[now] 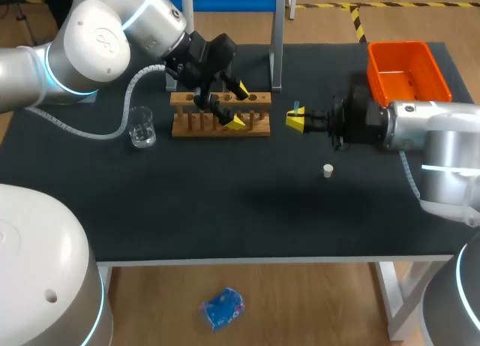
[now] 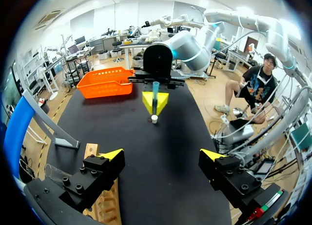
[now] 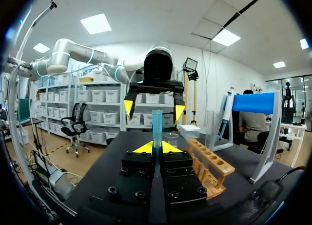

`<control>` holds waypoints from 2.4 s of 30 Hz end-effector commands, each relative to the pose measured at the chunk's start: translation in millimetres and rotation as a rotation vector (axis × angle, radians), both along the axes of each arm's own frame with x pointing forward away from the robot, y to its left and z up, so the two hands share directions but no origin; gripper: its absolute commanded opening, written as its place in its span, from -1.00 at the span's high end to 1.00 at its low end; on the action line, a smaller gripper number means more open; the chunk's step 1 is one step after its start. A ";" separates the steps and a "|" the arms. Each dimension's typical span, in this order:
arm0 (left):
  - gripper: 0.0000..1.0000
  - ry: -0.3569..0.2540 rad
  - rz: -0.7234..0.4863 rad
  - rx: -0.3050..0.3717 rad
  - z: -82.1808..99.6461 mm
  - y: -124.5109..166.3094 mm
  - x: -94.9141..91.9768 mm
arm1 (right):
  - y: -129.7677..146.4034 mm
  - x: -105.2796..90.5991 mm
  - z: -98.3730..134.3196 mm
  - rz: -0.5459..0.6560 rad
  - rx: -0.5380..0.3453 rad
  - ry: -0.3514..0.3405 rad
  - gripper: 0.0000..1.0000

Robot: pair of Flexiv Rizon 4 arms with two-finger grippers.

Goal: Invert the test tube, pick up the pipette, mount the tip to pipette, aspirate from beaker and dispense into the tube, eject the tip, return the pipette, and cap with the stopper.

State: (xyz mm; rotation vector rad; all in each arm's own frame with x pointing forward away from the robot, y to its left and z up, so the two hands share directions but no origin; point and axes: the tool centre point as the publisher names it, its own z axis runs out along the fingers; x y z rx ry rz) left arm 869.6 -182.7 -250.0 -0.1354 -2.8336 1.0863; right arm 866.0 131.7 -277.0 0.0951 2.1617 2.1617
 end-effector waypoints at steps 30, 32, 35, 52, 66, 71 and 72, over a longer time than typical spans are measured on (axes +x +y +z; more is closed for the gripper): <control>-1.00 -0.064 0.282 -0.054 30.4 103.5 22.6 | -0.4 -35.7 -8.8 0.052 -0.017 0.025 1.00; -1.00 -0.078 0.314 -0.059 35.3 119.2 22.3 | -0.4 -35.7 -8.8 0.052 -0.017 0.025 1.00; -1.00 -0.108 0.372 -0.049 44.3 147.9 19.6 | -0.4 -35.7 -8.8 0.052 -0.017 0.025 1.00; -1.00 -0.124 0.419 -0.038 49.8 161.6 16.3 | -0.4 -35.7 -8.8 0.052 -0.017 0.025 1.00; -1.00 -0.180 0.558 -0.065 59.4 201.7 106.1 | -0.4 -35.7 -8.8 0.052 -0.017 0.025 1.00; -1.00 -0.171 0.651 -0.073 53.6 211.8 157.1 | -0.4 -35.7 -8.8 0.052 -0.017 0.025 1.00; -1.00 -0.167 0.667 -0.075 52.5 213.1 165.8 | -0.4 -35.7 -8.8 0.052 -0.017 0.025 1.00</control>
